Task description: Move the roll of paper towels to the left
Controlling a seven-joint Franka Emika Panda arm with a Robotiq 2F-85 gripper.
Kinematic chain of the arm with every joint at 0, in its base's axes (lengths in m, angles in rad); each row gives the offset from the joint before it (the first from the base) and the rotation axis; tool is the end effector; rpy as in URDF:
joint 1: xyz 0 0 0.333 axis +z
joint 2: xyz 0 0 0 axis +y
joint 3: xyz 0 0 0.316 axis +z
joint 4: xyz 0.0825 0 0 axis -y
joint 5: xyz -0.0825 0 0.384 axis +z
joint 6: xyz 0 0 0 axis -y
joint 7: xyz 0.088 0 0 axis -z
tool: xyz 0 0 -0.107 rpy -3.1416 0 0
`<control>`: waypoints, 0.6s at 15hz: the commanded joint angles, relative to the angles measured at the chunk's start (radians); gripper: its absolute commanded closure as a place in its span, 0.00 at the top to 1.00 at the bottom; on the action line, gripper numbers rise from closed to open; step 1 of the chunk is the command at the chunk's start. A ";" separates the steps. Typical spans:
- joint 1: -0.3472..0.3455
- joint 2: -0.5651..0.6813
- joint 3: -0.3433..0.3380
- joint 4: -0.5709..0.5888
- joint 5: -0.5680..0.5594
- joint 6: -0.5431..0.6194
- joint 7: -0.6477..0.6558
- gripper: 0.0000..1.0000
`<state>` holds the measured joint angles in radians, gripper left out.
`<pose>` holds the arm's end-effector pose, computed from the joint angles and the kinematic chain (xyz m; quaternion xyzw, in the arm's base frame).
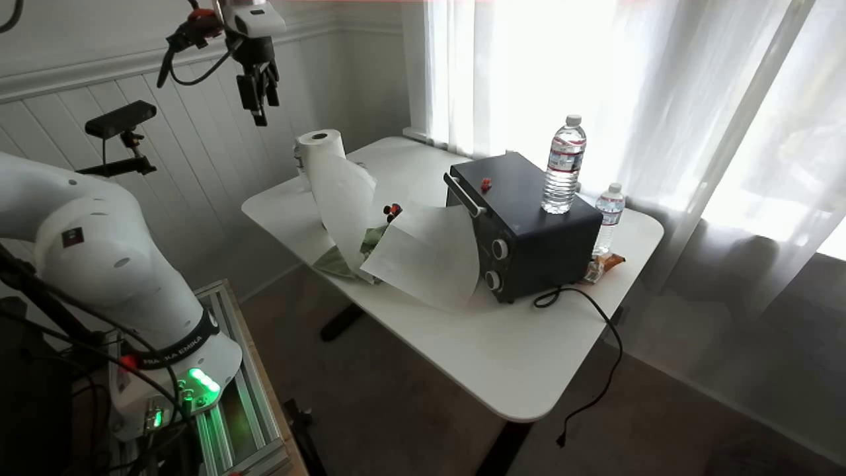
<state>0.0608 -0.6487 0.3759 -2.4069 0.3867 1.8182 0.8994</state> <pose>0.3187 0.2025 0.5240 -0.9494 0.3042 0.0310 0.0718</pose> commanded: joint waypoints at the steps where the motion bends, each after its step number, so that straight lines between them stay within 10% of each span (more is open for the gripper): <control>1: 0.014 0.070 0.071 0.003 -0.005 0.096 0.171 1.00; 9: 0.068 0.195 0.067 0.004 -0.059 0.185 0.389 1.00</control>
<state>0.0773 -0.4653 0.4885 -2.4020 0.3527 1.9967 1.2687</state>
